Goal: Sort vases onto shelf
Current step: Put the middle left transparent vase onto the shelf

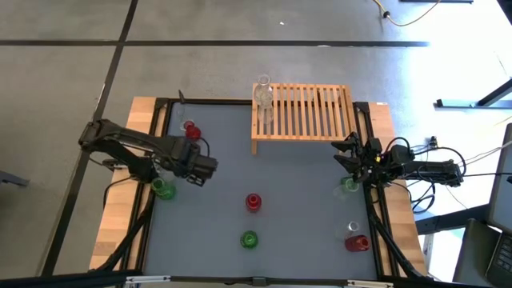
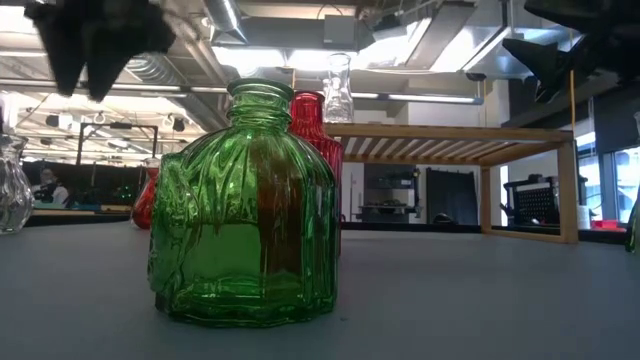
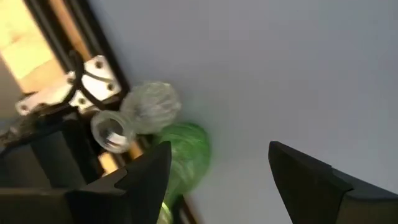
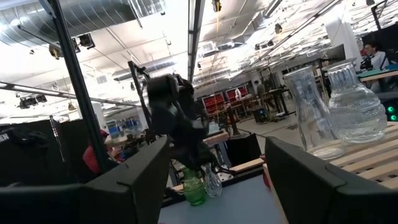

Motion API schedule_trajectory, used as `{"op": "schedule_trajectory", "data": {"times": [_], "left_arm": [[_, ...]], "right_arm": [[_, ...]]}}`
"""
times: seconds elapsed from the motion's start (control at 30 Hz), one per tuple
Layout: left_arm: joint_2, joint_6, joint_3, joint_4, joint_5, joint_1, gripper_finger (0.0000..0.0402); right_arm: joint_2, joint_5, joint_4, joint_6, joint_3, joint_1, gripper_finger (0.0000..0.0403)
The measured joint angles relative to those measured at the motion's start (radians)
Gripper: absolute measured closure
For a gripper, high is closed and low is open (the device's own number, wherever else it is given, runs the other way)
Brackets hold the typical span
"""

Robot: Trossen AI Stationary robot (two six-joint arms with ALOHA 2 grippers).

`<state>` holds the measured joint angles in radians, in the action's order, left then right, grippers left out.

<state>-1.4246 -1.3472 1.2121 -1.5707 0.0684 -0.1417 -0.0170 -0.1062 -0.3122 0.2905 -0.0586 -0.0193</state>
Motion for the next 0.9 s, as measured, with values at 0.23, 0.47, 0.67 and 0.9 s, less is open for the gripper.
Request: {"op": "schedule_trajectory", "data": {"times": [0.23, 0.47, 0.67, 0.9], "left_arm": [[0.014, 0.020, -0.147, -0.001, -0.052, 0.076, 0.0138], [0.014, 0.023, -0.204, 0.000, -0.044, 0.091, 0.0138], [0.014, 0.045, -0.298, -0.002, -0.060, 0.091, 0.0138], [0.013, 0.067, -0.315, 0.007, -0.077, 0.091, 0.0138]], "right_arm": [[0.000, 0.004, 0.001, 0.000, 0.000, 0.000, 0.0152], [0.000, 0.005, 0.001, 0.000, 0.000, 0.000, 0.0152], [0.000, 0.005, 0.001, 0.000, 0.000, 0.000, 0.0152], [0.000, 0.003, 0.001, 0.000, 0.000, 0.000, 0.0152]]}}
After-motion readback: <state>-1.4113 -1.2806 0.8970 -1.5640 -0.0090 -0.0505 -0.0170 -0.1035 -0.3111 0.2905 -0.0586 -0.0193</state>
